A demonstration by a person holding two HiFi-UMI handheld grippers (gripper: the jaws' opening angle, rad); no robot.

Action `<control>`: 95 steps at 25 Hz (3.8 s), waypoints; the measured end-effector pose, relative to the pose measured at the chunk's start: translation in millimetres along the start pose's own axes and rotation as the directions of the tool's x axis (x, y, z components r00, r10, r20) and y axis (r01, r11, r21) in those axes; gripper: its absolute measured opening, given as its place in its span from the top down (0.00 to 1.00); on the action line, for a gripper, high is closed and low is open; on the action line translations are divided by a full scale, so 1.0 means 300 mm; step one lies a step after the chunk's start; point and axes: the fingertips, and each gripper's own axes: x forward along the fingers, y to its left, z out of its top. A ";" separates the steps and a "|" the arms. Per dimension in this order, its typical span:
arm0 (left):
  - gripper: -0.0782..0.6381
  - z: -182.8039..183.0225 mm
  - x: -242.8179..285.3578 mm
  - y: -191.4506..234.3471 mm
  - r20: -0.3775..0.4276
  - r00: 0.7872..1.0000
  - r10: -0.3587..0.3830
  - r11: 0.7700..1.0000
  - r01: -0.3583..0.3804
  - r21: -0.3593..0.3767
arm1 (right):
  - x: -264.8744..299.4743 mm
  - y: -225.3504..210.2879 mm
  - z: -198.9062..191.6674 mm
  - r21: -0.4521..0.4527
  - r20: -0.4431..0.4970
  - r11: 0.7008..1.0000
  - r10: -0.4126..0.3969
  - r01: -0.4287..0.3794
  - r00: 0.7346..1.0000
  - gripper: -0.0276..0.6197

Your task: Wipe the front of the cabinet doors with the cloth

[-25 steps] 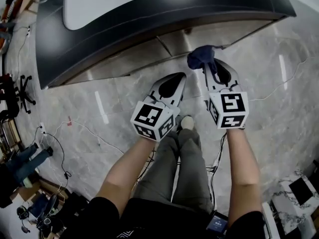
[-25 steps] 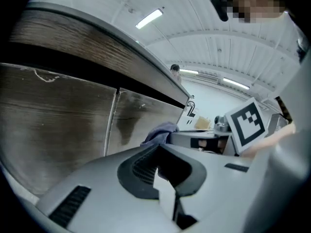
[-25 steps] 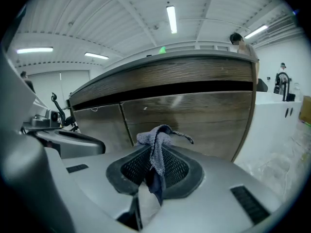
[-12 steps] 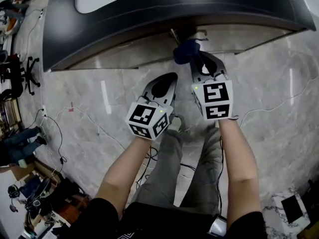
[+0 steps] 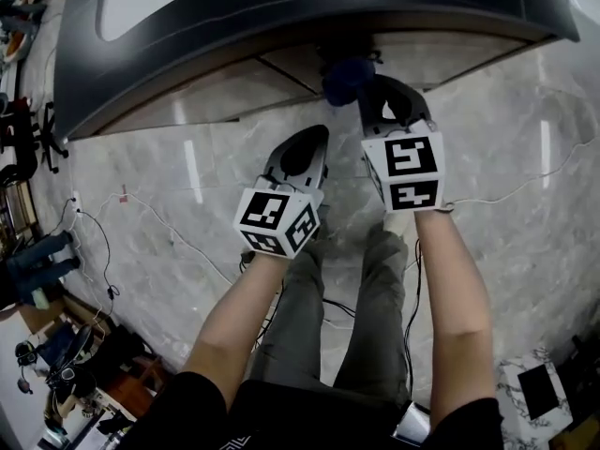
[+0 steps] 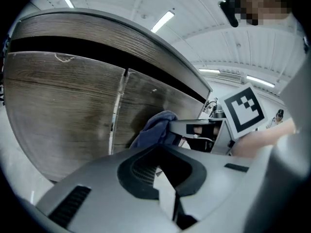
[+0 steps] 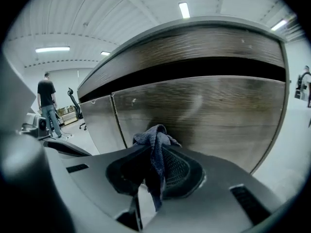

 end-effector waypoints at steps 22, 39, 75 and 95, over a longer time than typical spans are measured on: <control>0.89 -0.003 0.327 -0.407 -0.049 0.991 -0.128 0.991 0.130 0.032 | -0.247 -0.655 -0.120 0.105 -0.034 0.974 -0.196 0.199 0.980 0.85; 0.89 -0.073 0.230 -0.193 -0.069 0.996 -0.052 0.999 0.052 -0.005 | -0.131 -0.207 -0.262 0.127 -0.079 0.992 0.024 -0.014 0.997 0.85; 0.89 -0.249 0.098 0.410 -0.101 0.988 0.114 0.987 -0.124 -0.099 | 0.402 0.106 -0.386 -0.017 -0.237 0.999 0.046 -0.052 0.971 0.85; 0.89 -0.248 0.372 0.044 -0.137 0.988 -0.069 0.998 0.069 -0.010 | 0.231 -0.381 -0.501 0.003 -0.259 0.994 -0.104 0.108 0.960 0.85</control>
